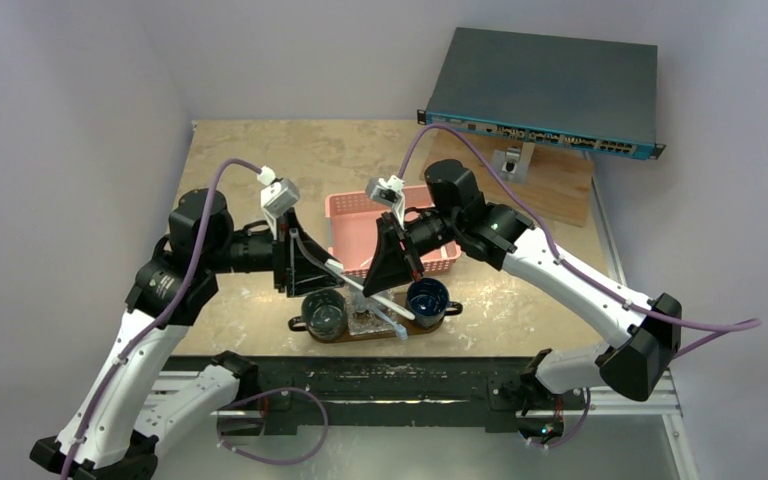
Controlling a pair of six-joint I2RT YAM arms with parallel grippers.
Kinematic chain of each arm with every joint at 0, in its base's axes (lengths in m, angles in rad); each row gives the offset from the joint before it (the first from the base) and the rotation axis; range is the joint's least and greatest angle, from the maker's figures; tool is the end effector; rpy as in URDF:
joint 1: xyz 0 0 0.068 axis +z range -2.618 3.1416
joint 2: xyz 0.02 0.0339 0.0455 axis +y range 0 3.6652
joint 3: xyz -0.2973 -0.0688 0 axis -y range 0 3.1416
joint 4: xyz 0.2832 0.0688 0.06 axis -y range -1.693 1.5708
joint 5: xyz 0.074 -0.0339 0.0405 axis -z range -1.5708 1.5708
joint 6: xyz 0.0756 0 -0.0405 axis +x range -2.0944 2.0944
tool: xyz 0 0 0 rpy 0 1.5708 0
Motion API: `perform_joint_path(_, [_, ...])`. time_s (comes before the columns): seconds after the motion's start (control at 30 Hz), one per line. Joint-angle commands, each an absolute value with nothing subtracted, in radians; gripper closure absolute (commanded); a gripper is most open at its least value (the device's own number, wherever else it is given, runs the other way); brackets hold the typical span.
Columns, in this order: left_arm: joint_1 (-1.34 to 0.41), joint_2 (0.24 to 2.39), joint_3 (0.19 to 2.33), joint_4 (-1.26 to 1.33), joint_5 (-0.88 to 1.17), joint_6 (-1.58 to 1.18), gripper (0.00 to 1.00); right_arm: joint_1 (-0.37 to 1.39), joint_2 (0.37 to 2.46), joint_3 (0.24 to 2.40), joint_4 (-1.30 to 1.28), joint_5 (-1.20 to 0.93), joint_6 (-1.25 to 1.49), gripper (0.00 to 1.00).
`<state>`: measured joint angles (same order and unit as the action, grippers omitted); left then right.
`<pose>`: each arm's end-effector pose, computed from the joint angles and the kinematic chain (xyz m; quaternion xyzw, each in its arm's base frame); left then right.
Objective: Prepare toiletry sets of a toothbrush and toothpaste on the tray
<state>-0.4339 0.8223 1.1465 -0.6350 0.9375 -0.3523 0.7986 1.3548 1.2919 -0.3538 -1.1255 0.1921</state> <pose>0.1378 -0.1310 0.4421 0.2953 0.7094 -0.5385 0.3457 0.1884 0.2913 0.4028 -0.4895 0.5896 0.6127 0.1934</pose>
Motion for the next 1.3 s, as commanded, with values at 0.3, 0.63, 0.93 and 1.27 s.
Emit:
perform_joint_path(0.3, [-0.43,0.785,1.134,-0.634,0.894,-0.321,0.58,0.813,1.346,1.316,-0.321,-1.141,0.205,1.0])
perform_joint_path(0.63, [-0.43,0.778,1.128,-0.606,0.893,-0.344,0.62,0.82,1.332,1.296,-0.312,-1.138,0.211,1.0])
perform_joint_path(0.93, [-0.43,0.76,1.122,-0.585,0.888,-0.362,0.62,0.825,1.322,1.277,-0.309,-1.137,0.21,1.0])
perform_joint_path(1.27, [-0.43,0.755,1.115,-0.578,0.897,-0.373,0.76,0.827,1.31,1.269,-0.308,-1.132,0.212,1.0])
